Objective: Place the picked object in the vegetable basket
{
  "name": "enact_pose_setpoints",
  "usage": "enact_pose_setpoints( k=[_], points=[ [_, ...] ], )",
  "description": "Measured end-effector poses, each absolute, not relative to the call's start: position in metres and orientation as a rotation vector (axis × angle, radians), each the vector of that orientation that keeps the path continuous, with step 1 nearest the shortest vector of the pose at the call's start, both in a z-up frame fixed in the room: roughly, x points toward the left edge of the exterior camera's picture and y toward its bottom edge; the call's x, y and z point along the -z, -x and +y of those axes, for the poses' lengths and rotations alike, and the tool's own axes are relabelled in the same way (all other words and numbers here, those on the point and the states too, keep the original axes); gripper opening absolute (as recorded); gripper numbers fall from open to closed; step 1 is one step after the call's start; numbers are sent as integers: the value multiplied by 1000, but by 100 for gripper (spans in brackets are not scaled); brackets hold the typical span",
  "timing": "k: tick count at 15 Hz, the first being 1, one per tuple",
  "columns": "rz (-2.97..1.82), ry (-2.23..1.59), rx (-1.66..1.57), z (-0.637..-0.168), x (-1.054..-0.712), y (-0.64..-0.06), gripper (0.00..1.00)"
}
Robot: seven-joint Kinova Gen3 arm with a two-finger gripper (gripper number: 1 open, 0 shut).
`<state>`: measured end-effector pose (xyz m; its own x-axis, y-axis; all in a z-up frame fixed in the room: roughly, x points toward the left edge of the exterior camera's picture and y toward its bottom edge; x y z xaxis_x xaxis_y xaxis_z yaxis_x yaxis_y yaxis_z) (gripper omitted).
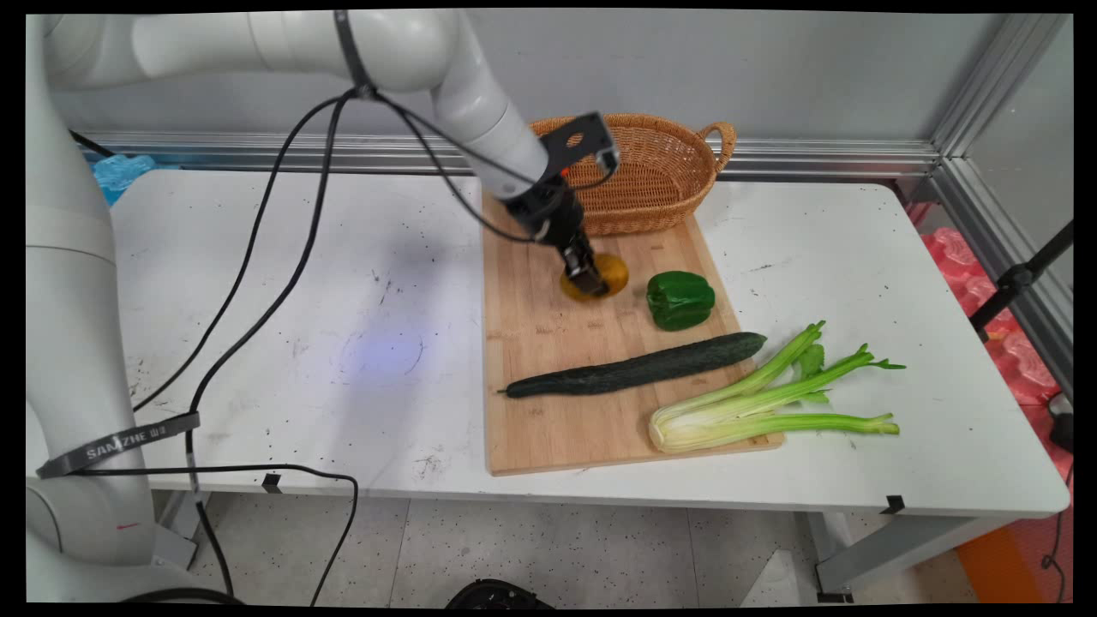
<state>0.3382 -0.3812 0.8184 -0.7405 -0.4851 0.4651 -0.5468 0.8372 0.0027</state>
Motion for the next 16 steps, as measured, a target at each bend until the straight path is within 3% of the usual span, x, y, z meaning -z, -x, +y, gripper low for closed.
enact_pose_setpoints(
  k=[8,16],
  points=[
    [-2477,-757,-330,-448,-868,-319,0],
    [-2445,-785,-477,-502,-872,-337,0]
  ],
)
